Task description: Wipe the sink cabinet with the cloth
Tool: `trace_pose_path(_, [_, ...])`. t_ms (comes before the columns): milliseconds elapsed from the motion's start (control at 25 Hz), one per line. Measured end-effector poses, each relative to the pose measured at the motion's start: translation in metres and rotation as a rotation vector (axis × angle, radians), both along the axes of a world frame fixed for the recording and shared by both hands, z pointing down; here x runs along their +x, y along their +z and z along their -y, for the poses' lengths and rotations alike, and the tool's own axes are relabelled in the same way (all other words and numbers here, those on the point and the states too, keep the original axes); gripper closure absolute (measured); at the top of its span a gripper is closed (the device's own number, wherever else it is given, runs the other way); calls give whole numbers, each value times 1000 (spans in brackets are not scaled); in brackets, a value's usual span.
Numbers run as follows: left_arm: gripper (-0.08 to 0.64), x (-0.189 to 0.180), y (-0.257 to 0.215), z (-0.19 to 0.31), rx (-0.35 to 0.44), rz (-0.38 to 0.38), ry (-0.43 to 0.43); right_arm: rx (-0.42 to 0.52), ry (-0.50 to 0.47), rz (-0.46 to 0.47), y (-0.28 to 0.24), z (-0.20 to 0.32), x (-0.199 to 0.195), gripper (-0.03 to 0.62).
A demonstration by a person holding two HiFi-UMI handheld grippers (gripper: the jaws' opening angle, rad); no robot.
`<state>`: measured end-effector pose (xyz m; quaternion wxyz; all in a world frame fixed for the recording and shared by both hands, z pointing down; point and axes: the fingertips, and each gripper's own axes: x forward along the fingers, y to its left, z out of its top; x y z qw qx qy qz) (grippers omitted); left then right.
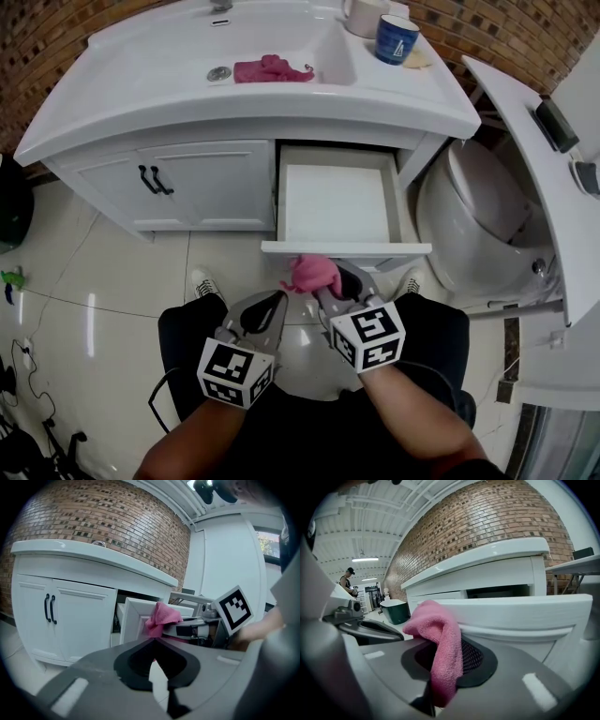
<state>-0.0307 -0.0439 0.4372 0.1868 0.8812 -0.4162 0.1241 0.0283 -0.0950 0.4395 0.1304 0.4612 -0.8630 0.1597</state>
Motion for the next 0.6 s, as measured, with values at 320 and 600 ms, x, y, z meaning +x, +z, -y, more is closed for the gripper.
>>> trace_pose_path(320, [554, 36, 0, -1, 4, -3, 55, -33, 83, -1, 4, -6, 63, 511])
trace_pose_path(600, [554, 53, 3, -1, -6, 5, 75, -67, 186, 12, 9, -8, 127, 512])
